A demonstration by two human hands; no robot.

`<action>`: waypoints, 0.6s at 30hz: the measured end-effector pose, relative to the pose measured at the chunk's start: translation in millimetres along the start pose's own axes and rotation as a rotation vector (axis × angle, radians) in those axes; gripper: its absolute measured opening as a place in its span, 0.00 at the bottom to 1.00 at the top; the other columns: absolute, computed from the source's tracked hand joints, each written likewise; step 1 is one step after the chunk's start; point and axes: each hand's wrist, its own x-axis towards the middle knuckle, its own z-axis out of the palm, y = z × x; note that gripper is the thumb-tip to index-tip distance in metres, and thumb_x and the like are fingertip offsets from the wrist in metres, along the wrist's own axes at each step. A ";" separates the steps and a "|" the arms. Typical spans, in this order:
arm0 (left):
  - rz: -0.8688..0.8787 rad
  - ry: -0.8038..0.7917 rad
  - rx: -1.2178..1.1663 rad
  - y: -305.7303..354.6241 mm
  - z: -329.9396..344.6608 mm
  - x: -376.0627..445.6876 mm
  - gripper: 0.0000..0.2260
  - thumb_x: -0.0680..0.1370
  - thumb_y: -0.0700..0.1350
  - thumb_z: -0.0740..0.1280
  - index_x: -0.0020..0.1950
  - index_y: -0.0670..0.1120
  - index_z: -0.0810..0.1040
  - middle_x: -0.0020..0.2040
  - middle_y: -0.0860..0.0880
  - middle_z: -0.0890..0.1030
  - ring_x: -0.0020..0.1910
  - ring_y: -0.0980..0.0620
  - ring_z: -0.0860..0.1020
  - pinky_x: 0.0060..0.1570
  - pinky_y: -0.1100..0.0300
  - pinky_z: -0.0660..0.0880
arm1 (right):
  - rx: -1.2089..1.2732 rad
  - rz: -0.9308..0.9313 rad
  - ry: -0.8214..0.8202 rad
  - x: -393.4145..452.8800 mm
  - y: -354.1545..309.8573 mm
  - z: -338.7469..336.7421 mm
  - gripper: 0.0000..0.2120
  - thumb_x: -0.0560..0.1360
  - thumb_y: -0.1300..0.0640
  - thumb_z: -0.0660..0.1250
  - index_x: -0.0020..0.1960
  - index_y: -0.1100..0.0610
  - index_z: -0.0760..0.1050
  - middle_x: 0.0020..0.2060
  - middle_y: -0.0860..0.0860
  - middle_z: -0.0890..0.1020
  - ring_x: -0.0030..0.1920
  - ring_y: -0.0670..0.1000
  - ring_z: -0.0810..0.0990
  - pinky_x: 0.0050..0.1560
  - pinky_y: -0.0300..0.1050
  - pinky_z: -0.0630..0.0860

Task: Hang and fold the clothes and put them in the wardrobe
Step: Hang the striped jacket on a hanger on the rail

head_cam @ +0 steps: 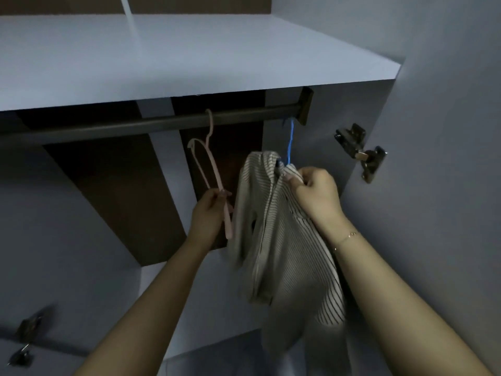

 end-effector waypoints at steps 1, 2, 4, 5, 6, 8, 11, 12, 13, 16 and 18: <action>0.004 0.013 0.005 -0.9 -2.7 -0.2 0.11 0.84 0.45 0.56 0.52 0.47 0.77 0.42 0.46 0.80 0.44 0.52 0.78 0.41 0.71 0.72 | -0.006 -0.017 0.027 14.9 -2.8 4.2 0.18 0.78 0.51 0.66 0.33 0.59 0.74 0.28 0.53 0.78 0.33 0.53 0.78 0.33 0.48 0.70; 0.004 0.021 -0.001 -2.0 -5.0 -0.1 0.11 0.84 0.45 0.56 0.51 0.47 0.77 0.42 0.47 0.79 0.44 0.51 0.78 0.43 0.71 0.72 | -0.017 -0.031 0.054 29.7 -5.1 8.3 0.17 0.78 0.51 0.66 0.34 0.59 0.74 0.28 0.52 0.77 0.33 0.53 0.78 0.32 0.47 0.68; -0.007 0.025 -0.025 -3.4 -7.0 -0.2 0.11 0.84 0.44 0.56 0.53 0.45 0.78 0.42 0.47 0.79 0.45 0.51 0.77 0.48 0.66 0.73 | -0.047 -0.042 0.098 58.7 -7.6 15.8 0.16 0.78 0.51 0.65 0.37 0.60 0.76 0.31 0.53 0.79 0.36 0.54 0.79 0.33 0.45 0.68; -0.011 0.024 -0.039 -3.7 -6.9 -0.2 0.11 0.84 0.44 0.56 0.54 0.44 0.78 0.42 0.47 0.79 0.46 0.50 0.77 0.51 0.63 0.73 | -0.063 -0.033 0.107 72.7 -7.4 19.7 0.15 0.79 0.51 0.65 0.40 0.61 0.77 0.35 0.55 0.81 0.39 0.55 0.80 0.35 0.45 0.71; -0.012 0.027 -0.051 -3.8 -6.1 0.0 0.11 0.84 0.44 0.57 0.54 0.44 0.78 0.42 0.47 0.79 0.46 0.50 0.77 0.52 0.61 0.73 | -0.087 -0.020 0.110 86.1 -6.1 23.8 0.14 0.79 0.52 0.64 0.44 0.62 0.79 0.39 0.57 0.83 0.42 0.57 0.81 0.38 0.47 0.74; -0.012 0.038 -0.060 -4.4 -3.4 0.0 0.10 0.84 0.43 0.57 0.54 0.45 0.78 0.44 0.47 0.80 0.46 0.52 0.78 0.52 0.62 0.74 | -0.166 0.016 0.100 105.5 1.6 32.3 0.13 0.80 0.54 0.62 0.50 0.63 0.80 0.46 0.59 0.83 0.47 0.60 0.81 0.40 0.46 0.75; -0.014 0.041 -0.031 -7.2 2.0 0.4 0.10 0.84 0.45 0.58 0.56 0.46 0.78 0.46 0.49 0.80 0.42 0.63 0.78 0.46 0.73 0.73 | -0.257 0.064 0.042 110.1 23.5 46.1 0.13 0.80 0.53 0.64 0.54 0.63 0.79 0.50 0.61 0.83 0.51 0.62 0.81 0.42 0.46 0.73; -0.011 0.044 -0.014 -8.5 3.6 1.0 0.10 0.84 0.46 0.58 0.56 0.45 0.78 0.46 0.50 0.80 0.41 0.65 0.78 0.43 0.75 0.72 | -0.280 0.075 0.026 106.1 32.2 50.6 0.13 0.79 0.54 0.64 0.55 0.63 0.78 0.51 0.62 0.82 0.52 0.62 0.80 0.43 0.46 0.73; -0.006 0.050 0.001 -9.8 4.5 1.6 0.11 0.83 0.46 0.58 0.56 0.44 0.78 0.45 0.50 0.80 0.40 0.66 0.77 0.42 0.76 0.71 | -0.299 0.081 0.020 100.8 39.8 54.3 0.12 0.79 0.55 0.65 0.56 0.62 0.77 0.53 0.61 0.81 0.53 0.62 0.80 0.45 0.47 0.73; -0.004 0.050 0.024 -11.7 5.4 3.3 0.10 0.83 0.46 0.58 0.54 0.46 0.78 0.45 0.50 0.81 0.40 0.65 0.78 0.41 0.75 0.71 | -0.339 0.063 0.055 82.4 51.8 60.1 0.14 0.78 0.58 0.64 0.62 0.62 0.73 0.58 0.61 0.76 0.56 0.63 0.77 0.49 0.52 0.74; -0.014 0.042 0.038 -12.8 6.7 3.6 0.07 0.83 0.46 0.59 0.53 0.49 0.77 0.47 0.54 0.81 0.43 0.66 0.78 0.41 0.75 0.72 | -0.380 -0.004 0.078 63.9 54.4 60.9 0.23 0.77 0.61 0.65 0.71 0.61 0.67 0.63 0.60 0.71 0.61 0.61 0.73 0.55 0.53 0.73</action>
